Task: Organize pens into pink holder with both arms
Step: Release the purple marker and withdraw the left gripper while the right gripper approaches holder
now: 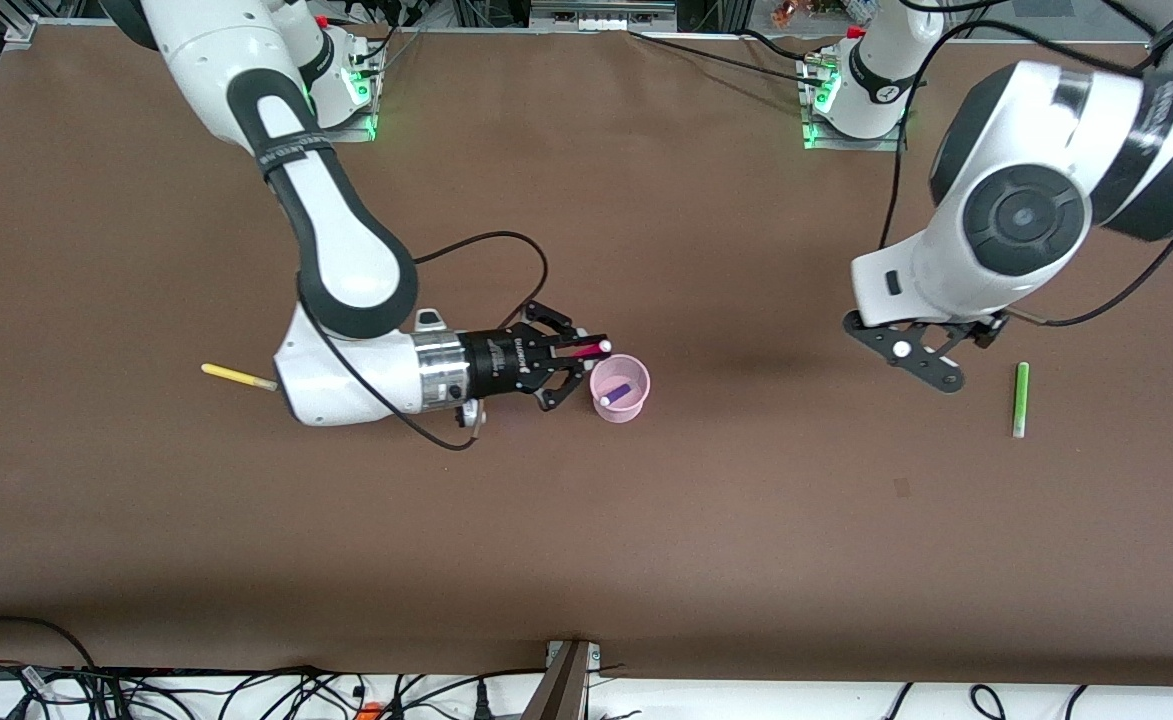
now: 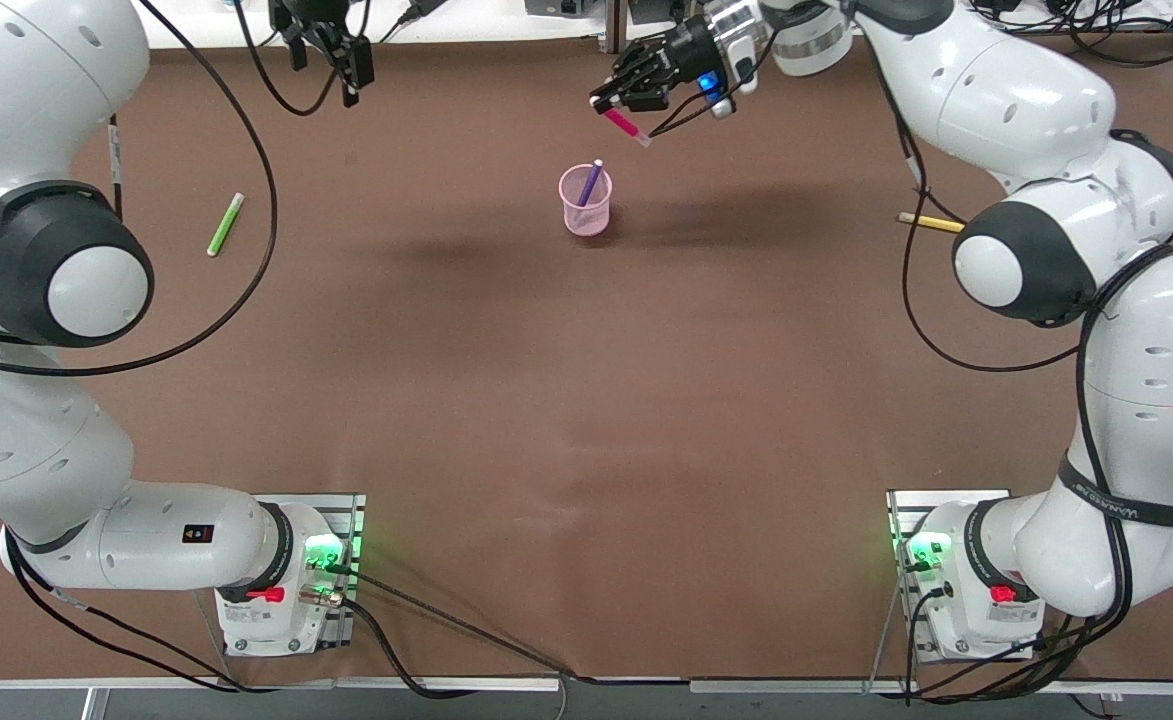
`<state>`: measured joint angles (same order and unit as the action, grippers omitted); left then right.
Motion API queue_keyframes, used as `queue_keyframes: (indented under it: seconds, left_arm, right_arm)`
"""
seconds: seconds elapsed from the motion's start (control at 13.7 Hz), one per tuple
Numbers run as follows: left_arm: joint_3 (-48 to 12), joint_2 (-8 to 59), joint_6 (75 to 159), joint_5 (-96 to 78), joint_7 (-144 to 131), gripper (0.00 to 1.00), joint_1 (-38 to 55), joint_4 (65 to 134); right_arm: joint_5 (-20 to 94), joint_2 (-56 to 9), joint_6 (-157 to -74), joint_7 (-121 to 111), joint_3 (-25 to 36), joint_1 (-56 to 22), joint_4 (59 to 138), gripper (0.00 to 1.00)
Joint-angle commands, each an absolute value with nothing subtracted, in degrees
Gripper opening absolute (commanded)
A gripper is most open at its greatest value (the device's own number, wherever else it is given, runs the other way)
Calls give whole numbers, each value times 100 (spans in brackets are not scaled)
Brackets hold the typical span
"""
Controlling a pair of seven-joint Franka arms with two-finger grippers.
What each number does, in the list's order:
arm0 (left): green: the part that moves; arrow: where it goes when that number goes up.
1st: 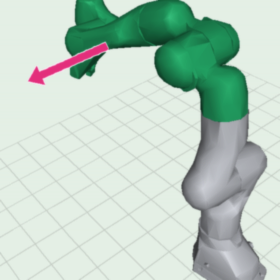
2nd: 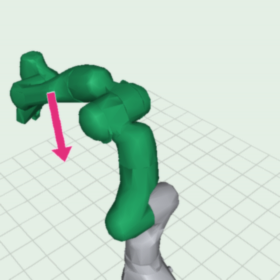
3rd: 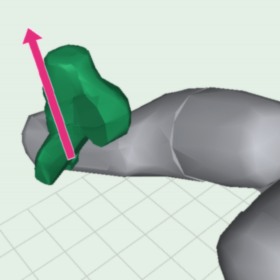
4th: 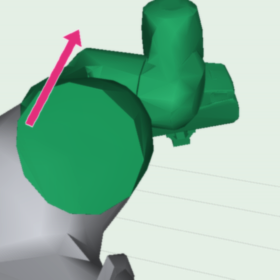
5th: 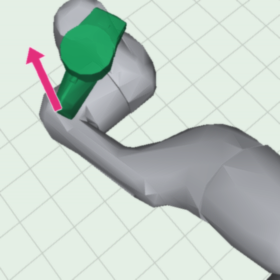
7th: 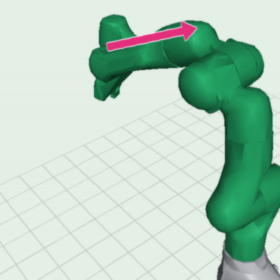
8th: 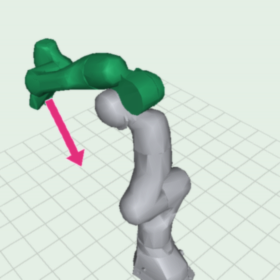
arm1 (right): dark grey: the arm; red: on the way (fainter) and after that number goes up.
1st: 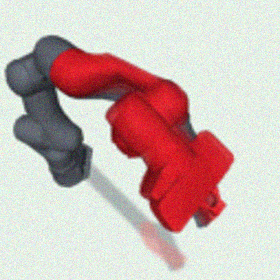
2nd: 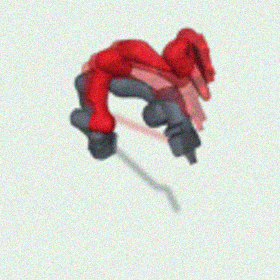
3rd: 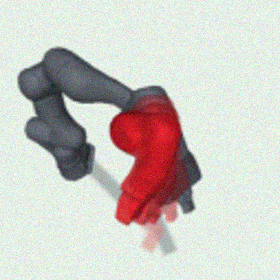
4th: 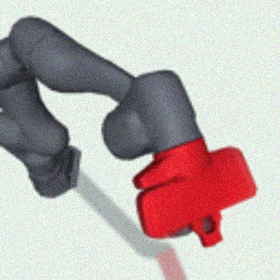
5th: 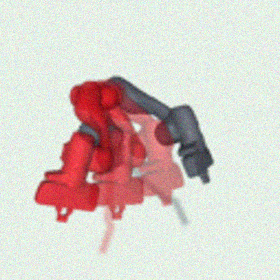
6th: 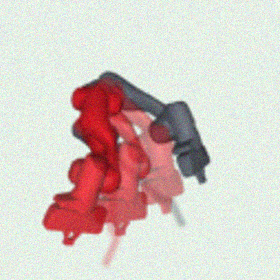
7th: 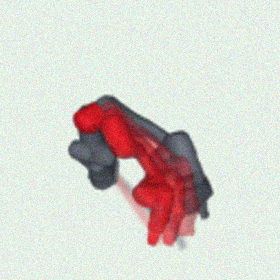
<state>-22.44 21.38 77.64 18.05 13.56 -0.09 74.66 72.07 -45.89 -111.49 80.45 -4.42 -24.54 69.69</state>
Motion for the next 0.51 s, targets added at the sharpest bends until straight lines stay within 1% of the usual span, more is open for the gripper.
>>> queue_keyframes:
  seconds: [0.0,0.07,0.22,0.29,0.44]
  left_arm:
    - [-2251,1593,7742,1278,1231,100,-421,7540]
    - [-2154,1286,7969,1153,1178,100,-422,7741]
    - [-1664,951,8208,1029,811,100,-413,8110]
    - [-1357,680,8574,1046,530,100,-291,8460]
    - [-741,108,9470,1029,238,100,34,9400]
  right_arm:
    - [7715,-4807,-11775,7946,-431,-2794,6952,0]
    - [7847,-4851,-11943,7911,-431,-2917,6952,0]
    - [8216,-4974,-12137,7893,-431,-3084,6952,0]
    - [8400,-5027,-12172,7771,-431,-3137,6952,0]
    - [8796,-5097,-12173,7367,-431,-3208,6961,0]
